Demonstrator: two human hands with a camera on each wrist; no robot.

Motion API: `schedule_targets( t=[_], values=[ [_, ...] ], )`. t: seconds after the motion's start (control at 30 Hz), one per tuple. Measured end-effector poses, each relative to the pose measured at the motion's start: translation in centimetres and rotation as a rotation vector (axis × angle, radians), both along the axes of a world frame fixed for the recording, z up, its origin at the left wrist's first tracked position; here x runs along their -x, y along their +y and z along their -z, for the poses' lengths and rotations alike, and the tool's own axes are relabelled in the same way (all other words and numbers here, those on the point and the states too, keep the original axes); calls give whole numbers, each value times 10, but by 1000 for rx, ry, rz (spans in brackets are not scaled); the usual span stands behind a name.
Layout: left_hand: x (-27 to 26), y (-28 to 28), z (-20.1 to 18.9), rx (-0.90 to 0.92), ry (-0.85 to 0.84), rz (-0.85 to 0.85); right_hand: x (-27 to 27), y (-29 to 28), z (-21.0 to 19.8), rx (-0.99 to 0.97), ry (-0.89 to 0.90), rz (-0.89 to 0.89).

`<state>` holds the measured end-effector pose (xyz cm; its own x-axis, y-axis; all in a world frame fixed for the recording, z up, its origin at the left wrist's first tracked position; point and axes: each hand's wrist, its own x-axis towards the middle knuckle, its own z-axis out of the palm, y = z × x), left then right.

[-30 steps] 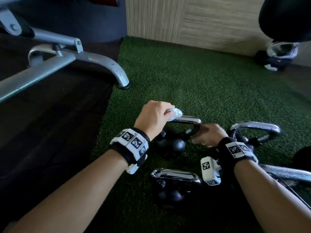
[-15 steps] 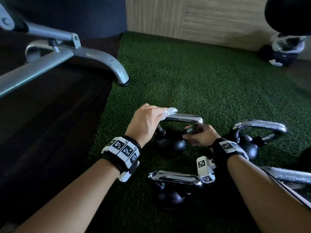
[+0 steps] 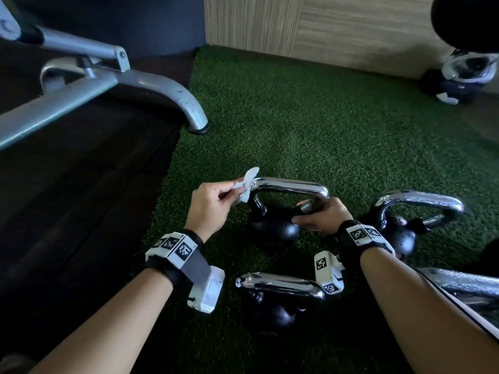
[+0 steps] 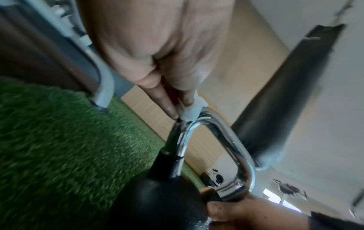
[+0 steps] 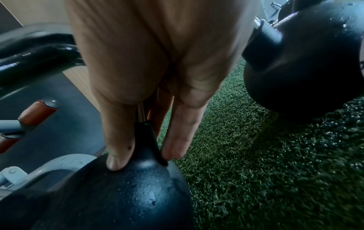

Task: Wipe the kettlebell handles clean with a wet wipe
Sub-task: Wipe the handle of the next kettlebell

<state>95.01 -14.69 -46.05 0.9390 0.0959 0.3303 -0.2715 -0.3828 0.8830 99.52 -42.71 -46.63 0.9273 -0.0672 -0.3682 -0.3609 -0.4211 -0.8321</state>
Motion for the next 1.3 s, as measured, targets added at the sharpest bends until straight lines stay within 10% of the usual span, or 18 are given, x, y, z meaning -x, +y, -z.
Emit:
schedule_targets(
  t=[0.2,0.47,0.8,1.0,1.17,1.3],
  values=[
    [-4,-7,37,229,344,101,2,-2,3,-33,4,22],
    [7,-23,27,12,214,-67,7,2,-6,-72,17,4],
    [-44,-31,20,-227,221,-136,1,-12,-13,410,22,-335],
    [-73,-49,8,-414,245,-84,3,8,-32,407,116,-591],
    [-80,-54,0,-574,207,9,-16,32,-20,443,-160,-423],
    [-77,-35,-4,-586,255,159,-20,47,-13,485,-18,-485]
  ],
)
